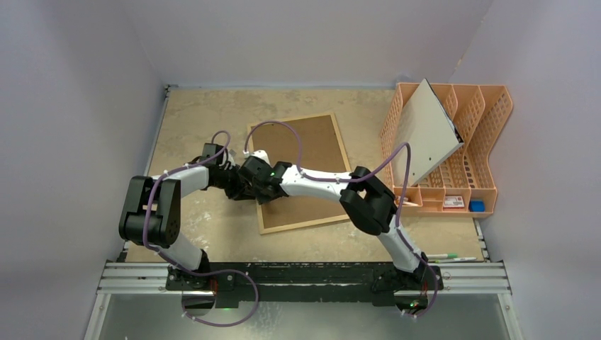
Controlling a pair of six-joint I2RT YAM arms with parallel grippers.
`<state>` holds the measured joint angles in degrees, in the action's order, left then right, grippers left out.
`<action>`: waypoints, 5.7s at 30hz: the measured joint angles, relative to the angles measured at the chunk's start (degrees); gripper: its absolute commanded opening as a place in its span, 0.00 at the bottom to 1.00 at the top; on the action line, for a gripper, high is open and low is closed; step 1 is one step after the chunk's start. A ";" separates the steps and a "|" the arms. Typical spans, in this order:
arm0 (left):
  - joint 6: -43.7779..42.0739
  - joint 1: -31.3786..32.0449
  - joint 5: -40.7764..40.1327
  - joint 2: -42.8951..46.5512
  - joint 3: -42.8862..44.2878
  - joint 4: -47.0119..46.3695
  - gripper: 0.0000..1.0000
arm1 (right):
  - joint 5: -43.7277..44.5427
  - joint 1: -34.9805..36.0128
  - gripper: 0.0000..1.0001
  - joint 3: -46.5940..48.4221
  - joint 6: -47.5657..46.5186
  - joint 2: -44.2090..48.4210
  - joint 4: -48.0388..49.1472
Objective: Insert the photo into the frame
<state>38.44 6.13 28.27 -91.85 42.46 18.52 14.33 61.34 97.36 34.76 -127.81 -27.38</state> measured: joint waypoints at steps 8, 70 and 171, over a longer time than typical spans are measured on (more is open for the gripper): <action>0.02 -0.09 -0.13 -0.07 0.02 0.24 0.07 | -4.39 -2.01 0.13 -1.31 0.59 0.74 1.84; 2.91 -1.64 1.99 -0.46 -0.52 -0.85 0.08 | -10.05 -3.32 0.57 -15.23 -18.78 10.08 17.88; -2.62 -5.20 -0.70 -19.93 27.28 -5.14 0.68 | 3.41 -34.80 0.87 -11.02 -2.69 10.01 1.05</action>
<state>35.81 0.93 27.57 -111.79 69.73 13.39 17.74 26.55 86.35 32.08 -117.80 -26.33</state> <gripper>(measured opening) 0.688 0.871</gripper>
